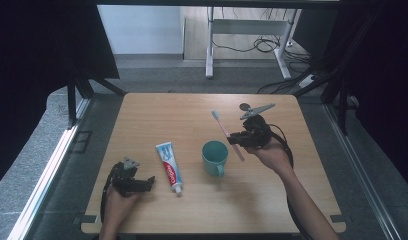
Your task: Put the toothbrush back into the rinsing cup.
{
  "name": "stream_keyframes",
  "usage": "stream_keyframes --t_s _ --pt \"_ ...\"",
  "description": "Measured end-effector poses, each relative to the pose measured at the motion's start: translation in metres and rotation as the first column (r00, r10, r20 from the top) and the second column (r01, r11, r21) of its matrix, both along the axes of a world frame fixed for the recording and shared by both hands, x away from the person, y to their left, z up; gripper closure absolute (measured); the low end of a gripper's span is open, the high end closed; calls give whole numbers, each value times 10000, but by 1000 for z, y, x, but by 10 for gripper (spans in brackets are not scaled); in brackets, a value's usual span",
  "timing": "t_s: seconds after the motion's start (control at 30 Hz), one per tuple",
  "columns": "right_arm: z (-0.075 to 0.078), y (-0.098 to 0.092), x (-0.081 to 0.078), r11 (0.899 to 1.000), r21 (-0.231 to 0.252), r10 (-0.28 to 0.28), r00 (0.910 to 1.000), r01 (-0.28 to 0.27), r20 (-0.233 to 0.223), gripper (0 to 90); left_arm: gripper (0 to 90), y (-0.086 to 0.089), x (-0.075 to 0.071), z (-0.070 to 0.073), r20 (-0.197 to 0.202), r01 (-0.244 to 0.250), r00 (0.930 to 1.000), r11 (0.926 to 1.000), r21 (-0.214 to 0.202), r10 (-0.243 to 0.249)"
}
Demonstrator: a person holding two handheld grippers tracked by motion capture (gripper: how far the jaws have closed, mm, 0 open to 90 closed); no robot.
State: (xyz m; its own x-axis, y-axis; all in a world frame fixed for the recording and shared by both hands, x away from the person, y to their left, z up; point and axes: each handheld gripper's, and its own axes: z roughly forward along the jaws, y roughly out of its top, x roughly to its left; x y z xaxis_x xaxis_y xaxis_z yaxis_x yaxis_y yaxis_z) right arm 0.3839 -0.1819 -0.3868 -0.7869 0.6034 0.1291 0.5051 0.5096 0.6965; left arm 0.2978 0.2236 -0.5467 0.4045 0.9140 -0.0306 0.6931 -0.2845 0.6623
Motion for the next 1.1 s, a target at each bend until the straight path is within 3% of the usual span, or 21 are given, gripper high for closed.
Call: stream_keyframes --t_s 0.5,1.1 --pt "8 21 4 9994 294 199 9995 -206 240 785 0 0 0 0 4 -6 10000 10000 -10 6" --pt "7 47 9 9986 450 257 9982 -282 536 785 0 0 0 0 -5 -3 10000 10000 -4 3"
